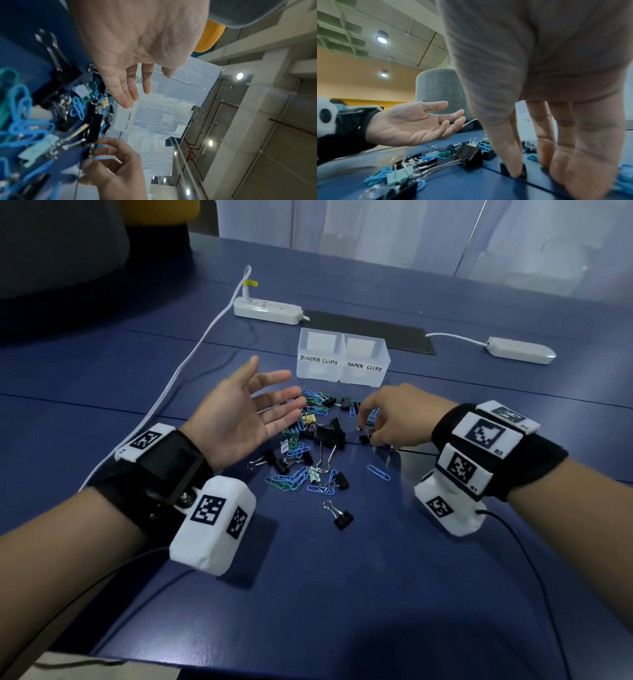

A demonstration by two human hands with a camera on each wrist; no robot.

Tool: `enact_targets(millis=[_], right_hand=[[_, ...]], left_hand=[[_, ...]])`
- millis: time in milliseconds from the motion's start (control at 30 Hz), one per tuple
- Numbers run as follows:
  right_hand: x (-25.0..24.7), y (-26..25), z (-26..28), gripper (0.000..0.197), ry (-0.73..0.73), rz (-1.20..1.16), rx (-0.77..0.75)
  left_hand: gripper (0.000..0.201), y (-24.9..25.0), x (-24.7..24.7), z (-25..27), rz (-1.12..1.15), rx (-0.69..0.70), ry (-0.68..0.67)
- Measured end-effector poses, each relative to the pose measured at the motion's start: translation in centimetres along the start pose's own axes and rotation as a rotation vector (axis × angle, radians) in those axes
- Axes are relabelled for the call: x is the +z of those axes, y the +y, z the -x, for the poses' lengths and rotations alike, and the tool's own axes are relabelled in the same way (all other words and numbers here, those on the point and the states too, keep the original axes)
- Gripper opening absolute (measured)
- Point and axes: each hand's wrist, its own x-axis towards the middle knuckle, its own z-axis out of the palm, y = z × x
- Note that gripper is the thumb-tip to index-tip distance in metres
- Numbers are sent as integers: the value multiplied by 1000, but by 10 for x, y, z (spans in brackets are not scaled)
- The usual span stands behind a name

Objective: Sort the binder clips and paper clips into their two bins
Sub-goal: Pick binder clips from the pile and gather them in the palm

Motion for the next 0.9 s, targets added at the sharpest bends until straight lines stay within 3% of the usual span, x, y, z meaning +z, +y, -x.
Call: enact_targets(millis=[100,300,767,900], right_hand=[[0,-1,-2,27,-13,3,-21],[3,1,3,8,24,-19,-108],[10,4,9,19,70,-25,-142],[13,-1,6,5,113,-6,-148]], left_hand=[[49,1,8,0,38,-28,-19],[52,-2,16,0,-4,-58,-42],[54,-11,19,0,-3,-61,-42],[53,-10,19,-1,10,-61,-42]])
